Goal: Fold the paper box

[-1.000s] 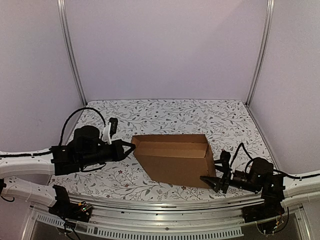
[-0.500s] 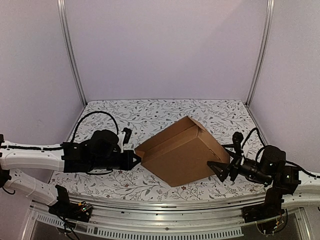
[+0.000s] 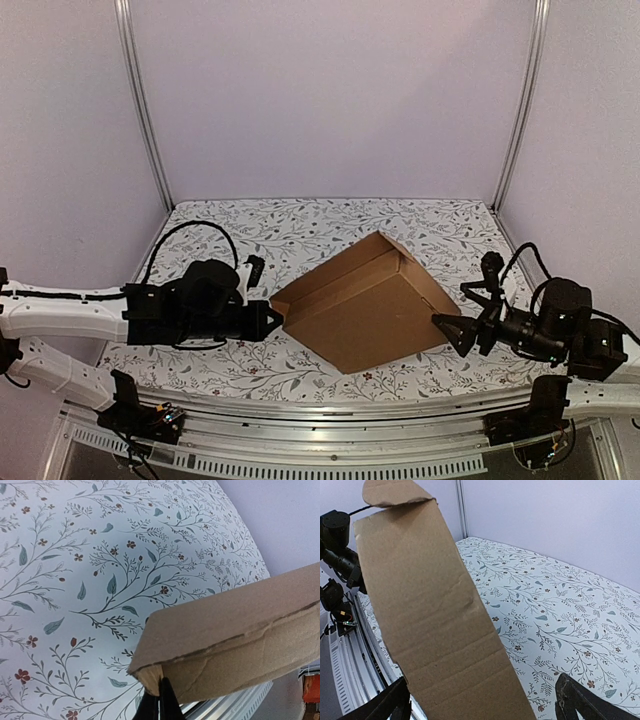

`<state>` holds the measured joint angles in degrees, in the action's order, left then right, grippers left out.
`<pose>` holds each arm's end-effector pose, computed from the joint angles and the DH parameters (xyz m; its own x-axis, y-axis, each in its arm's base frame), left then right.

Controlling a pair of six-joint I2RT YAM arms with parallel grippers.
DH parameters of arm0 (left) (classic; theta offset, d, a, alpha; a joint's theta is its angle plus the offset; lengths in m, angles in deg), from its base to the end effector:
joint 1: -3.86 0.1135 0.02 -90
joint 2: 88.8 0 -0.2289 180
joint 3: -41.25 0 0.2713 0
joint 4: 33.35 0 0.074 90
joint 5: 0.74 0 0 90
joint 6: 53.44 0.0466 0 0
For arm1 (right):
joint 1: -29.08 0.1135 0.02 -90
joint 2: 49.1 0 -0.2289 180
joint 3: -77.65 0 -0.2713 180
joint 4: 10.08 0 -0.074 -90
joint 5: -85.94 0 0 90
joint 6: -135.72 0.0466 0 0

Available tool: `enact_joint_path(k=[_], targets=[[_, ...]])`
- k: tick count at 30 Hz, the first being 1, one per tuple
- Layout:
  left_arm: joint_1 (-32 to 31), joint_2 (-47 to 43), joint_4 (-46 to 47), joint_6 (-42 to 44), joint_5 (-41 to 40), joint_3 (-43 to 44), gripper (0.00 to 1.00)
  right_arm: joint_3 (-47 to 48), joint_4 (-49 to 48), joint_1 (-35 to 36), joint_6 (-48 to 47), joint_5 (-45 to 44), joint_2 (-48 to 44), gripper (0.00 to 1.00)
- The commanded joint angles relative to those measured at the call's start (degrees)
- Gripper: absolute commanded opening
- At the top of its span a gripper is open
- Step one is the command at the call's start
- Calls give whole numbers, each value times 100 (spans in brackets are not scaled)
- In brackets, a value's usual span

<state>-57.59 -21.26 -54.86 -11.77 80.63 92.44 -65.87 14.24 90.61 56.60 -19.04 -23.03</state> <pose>0.1436 -0.2494 0.1750 -0.8014 -0.0723 -0.5937 0.3206 0.7860 -0.5285 0.1044 0.1672 0.2345 -0.2502 -0.0790 -0.9650 -0.6948 0.7087 0.1222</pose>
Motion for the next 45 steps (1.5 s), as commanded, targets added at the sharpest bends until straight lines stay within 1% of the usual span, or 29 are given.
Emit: enact_joint_path(k=[1,4,8,10,13,14,16,18,21,23,27,31,33,37,42,45], targets=[[-115,11,-320,58,-106,128,0,667,1022,-19,79,-315,-341,99],[-112,27,-333,82,-113,172,0,1115,1408,-19,75,18,-268,99],[-125,31,-379,101,-140,231,0,1611,1726,-18,47,129,53,98],[-129,22,-396,104,-163,260,0,1709,1893,-16,80,120,249,88],[-146,5,-414,93,-185,280,0,1740,2018,-12,210,49,571,65],[-152,4,-426,95,-193,281,0,1710,2000,-15,276,74,607,60],[-157,9,-447,96,-208,296,0,1611,1940,-19,412,162,655,45],[-165,4,-456,96,-210,308,0,1509,1900,-15,530,223,618,33],[-174,8,-481,100,-219,337,0,1325,1811,-15,709,284,498,20],[-174,16,-515,121,-239,382,0,1165,1710,-14,855,320,435,14],[-183,21,-575,131,-272,430,0,874,1417,-17,1123,435,480,7],[-199,30,-569,100,-287,445,0,479,1010,-16,1400,435,681,2],[-214,23,-604,103,-305,464,0,293,839,-14,1574,265,834,0],[-235,-4,-729,118,-372,521,0,-196,92,-18,1853,-159,1144,0],[-262,-71,-1003,132,-531,597,0,-625,-1001,-16,2122,-733,1936,0],[-271,-76,-1138,137,-635,627,0,-676,-1681,-18,2244,-880,2673,0]])
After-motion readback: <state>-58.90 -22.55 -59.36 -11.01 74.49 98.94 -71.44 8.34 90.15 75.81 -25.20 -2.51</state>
